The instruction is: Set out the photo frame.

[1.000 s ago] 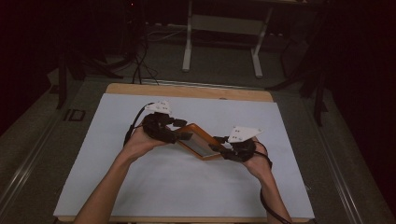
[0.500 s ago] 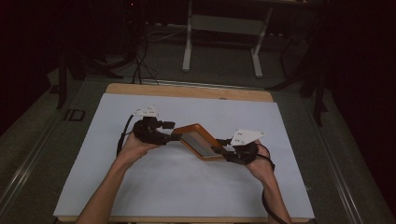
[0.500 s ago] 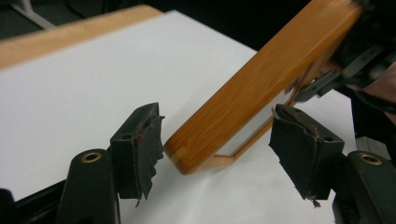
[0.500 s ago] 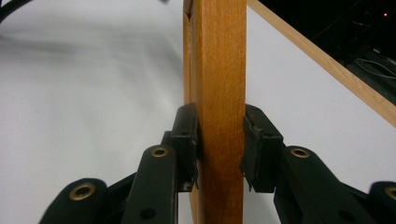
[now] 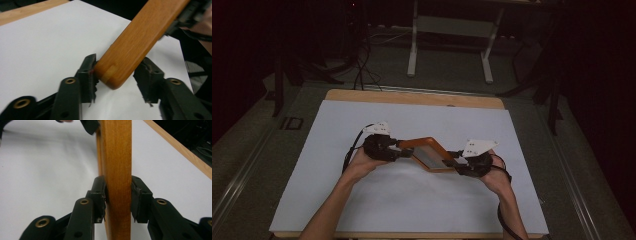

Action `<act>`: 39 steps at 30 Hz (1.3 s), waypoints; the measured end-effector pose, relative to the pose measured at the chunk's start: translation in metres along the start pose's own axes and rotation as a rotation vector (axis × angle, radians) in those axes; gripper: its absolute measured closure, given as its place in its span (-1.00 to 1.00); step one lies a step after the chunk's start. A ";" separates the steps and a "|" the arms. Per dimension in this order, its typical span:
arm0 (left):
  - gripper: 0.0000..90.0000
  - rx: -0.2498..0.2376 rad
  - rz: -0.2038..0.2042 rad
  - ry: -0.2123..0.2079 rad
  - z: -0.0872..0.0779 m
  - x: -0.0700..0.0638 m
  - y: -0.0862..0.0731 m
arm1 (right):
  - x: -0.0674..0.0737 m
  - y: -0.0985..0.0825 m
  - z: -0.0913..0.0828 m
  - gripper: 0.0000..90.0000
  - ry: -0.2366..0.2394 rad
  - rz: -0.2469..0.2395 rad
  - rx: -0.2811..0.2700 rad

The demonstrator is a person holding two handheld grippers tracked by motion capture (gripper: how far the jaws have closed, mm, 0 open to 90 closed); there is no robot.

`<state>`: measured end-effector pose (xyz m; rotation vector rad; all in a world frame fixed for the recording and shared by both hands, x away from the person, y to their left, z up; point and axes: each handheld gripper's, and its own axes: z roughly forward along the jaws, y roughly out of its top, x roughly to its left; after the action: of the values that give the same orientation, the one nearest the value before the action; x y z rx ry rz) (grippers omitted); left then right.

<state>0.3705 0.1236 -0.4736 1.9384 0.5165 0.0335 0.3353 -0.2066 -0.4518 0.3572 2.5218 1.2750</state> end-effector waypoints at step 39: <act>0.15 0.011 0.067 0.028 0.041 -0.012 -0.005 | -0.007 0.003 -0.006 0.50 -0.059 0.008 -0.017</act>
<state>0.3683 0.0855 -0.4925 1.9680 0.4708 0.1008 0.3401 -0.2120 -0.4448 0.3959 2.4620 1.2695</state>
